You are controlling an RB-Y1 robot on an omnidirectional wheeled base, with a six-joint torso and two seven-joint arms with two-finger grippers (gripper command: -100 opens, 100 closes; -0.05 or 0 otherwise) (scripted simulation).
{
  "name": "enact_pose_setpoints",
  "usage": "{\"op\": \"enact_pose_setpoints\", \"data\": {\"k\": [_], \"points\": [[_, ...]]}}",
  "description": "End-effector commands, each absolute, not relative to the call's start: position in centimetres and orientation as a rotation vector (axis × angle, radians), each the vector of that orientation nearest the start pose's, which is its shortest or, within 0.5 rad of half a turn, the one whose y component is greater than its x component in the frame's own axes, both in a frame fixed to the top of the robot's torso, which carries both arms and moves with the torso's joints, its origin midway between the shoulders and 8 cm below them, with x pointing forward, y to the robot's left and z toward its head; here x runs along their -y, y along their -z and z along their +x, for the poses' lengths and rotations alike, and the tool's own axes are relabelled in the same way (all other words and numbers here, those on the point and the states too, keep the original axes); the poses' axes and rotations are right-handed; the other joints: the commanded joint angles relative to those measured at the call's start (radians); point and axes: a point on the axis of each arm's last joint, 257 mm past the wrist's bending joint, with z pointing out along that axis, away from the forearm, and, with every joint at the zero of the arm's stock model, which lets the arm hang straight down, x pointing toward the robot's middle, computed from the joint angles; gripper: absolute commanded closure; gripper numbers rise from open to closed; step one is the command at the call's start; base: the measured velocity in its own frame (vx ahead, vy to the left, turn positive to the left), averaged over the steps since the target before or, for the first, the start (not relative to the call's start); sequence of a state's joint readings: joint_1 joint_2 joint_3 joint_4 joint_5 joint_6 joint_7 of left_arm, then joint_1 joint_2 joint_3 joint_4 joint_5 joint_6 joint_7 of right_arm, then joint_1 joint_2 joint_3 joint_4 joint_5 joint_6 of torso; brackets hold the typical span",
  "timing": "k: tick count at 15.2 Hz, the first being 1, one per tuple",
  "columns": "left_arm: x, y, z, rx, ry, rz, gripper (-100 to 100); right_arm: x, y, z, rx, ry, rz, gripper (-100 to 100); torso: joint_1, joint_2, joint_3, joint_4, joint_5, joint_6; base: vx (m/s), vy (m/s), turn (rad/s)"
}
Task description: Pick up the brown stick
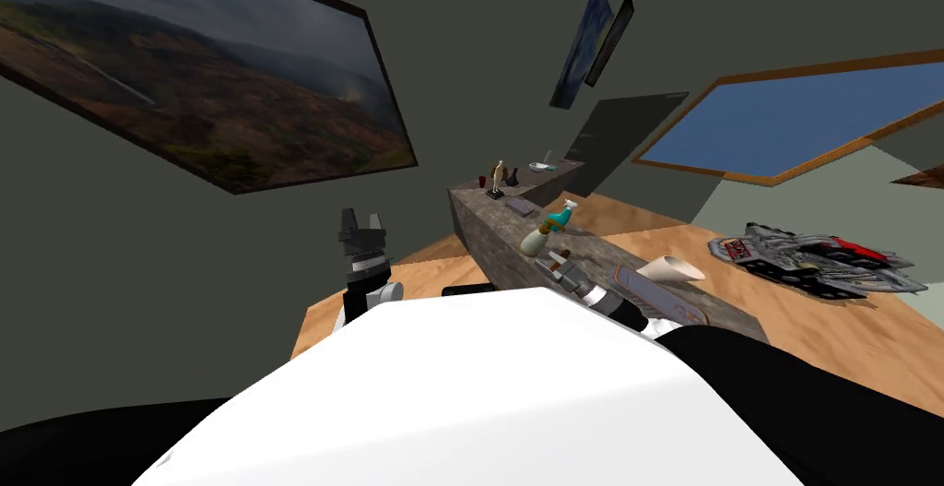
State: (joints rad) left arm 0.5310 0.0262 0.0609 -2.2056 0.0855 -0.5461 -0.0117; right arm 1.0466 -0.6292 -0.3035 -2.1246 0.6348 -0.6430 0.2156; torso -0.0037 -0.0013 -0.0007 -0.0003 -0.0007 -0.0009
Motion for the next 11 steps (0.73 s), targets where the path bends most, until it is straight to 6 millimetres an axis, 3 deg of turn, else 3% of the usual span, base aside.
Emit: {"op": "enact_pose_setpoints", "data": {"k": [1,2,4,5,7,8,11], "points": [[-31.5,0.8,34.1,-0.613,1.256,-0.726,0,34.1,22.2,22.6,-1.837,-0.319,-0.340,-100,0.000,0.000,0.000,0.000,0.000,0.000,-0.011,-0.033,0.318],[-31.5,0.8,34.1,-0.613,1.256,-0.726,0,35.0,23.4,21.1,-1.894,-0.283,-0.397,-100,0.000,0.000,0.000,0.000,0.000,0.000,-0.017,-0.035,0.396],[-31.5,0.8,34.1,-0.613,1.256,-0.726,0,35.0,23.7,21.0,-1.903,-0.271,-0.421,-100,-0.001,0.000,0.000,0.000,0.000,0.000,-0.018,-0.040,0.226],[-31.5,0.8,34.1,-0.614,1.256,-0.726,0,35.9,24.9,19.4,-1.961,-0.234,-0.488,-100,0.000,0.000,0.000,0.000,0.000,0.001,-0.020,-0.032,0.328],[-31.5,0.8,34.1,-0.613,1.256,-0.726,0,35.9,25.2,19.3,-1.966,-0.226,-0.504,-100,0.000,0.000,0.000,0.000,0.000,0.000,-0.016,-0.034,0.213],[-31.5,0.8,34.1,-0.614,1.256,-0.726,0,36.9,26.3,17.6,-2.023,-0.190,-0.578,-100,0.000,0.000,0.000,0.000,0.000,0.001,-0.015,-0.025,0.301],[-31.5,0.8,34.1,-0.613,1.256,-0.726,0,37.9,27.7,15.6,-2.083,-0.148,-0.679,-100,0.000,-0.001,0.000,0.000,0.000,0.000,-0.021,-0.038,0.351]]}}
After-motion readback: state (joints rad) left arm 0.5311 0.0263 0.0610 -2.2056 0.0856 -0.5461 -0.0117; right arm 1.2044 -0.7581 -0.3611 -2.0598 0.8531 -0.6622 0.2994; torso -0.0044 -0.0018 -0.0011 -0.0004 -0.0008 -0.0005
